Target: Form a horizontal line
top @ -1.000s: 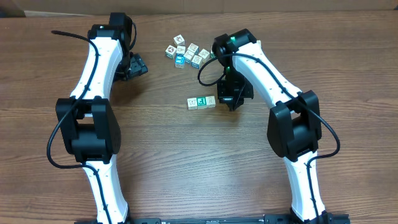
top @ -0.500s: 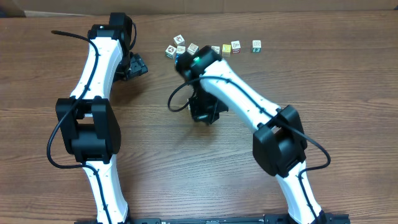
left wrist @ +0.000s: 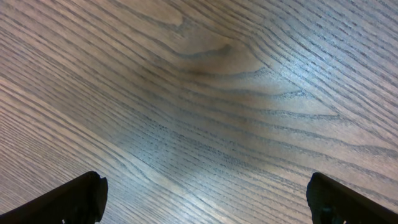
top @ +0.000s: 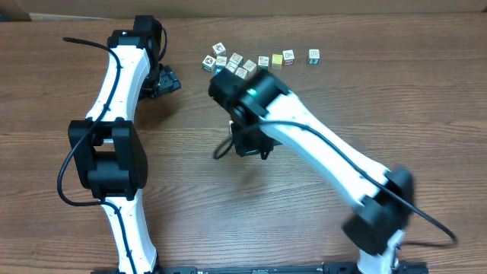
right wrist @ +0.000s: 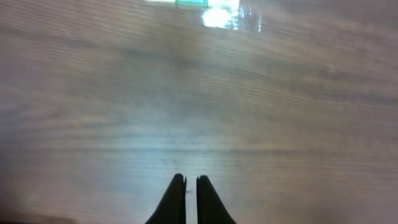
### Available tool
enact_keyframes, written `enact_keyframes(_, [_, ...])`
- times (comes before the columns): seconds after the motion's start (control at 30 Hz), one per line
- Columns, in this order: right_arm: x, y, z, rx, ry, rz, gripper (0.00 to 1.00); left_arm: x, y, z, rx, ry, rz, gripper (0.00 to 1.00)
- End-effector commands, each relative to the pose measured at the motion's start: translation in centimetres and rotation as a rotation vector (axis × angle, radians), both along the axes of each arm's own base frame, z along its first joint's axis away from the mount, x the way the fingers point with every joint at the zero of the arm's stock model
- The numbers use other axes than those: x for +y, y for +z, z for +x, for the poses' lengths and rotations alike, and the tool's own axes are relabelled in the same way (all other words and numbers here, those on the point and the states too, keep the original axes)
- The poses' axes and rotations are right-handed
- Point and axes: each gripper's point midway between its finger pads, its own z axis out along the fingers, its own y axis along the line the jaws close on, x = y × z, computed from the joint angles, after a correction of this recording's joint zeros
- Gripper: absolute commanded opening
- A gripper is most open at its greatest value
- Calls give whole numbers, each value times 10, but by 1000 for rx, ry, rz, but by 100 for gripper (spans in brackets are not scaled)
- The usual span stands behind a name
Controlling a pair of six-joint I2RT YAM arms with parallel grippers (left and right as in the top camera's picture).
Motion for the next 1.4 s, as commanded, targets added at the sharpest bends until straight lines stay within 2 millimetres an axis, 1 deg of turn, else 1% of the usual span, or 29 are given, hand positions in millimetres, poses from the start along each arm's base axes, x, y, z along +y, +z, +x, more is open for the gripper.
enact_keyframes(0.0, [-8, -14, 5, -60, -50, 2, 4, 0, 15, 5, -39, -7, 9, 100])
enact_keyframes(0.17, [3, -52, 17, -85, -60, 58, 4, 0, 15, 5, -39, -7, 9, 100])
enact_keyframes(0.4, [24, -83, 42, -202, -67, 169, 4, 0, 15, 5, -39, -7, 9, 100])
enact_keyframes(0.57, [18, -112, 47, -219, -204, 218, 4, 0, 15, 5, -39, -7, 9, 100])
enact_keyframes(0.67, [18, -126, 48, -240, -215, 243, 4, 0, 15, 5, -39, -7, 9, 100])
enact_keyframes(0.73, [19, -131, 50, -255, -216, 260, 4, 0, 15, 5, -39, -7, 9, 100])
enact_keyframes(0.87, [23, -132, 55, -287, -216, 289, 4, 0, 15, 5, -39, -7, 9, 100])
enact_keyframes(1.0, [20, -135, 57, -306, -222, 279, 4, 0, 15, 5, -39, -7, 9, 100])
enact_keyframes(1.23, [21, -141, 58, -325, -222, 300, 4, 0, 15, 5, -39, -7, 9, 100])
enact_keyframes(1.27, [21, -140, 58, -325, -222, 301, 4, 0, 15, 5, -39, -7, 9, 100])
enact_keyframes(1.3, [21, -140, 58, -325, -222, 302, 8, 0, 15, 5, -39, -7, 9, 100])
enact_keyframes(1.37, [21, -140, 58, -325, -222, 302, 10, 0, 15, 5, -39, -7, 9, 100])
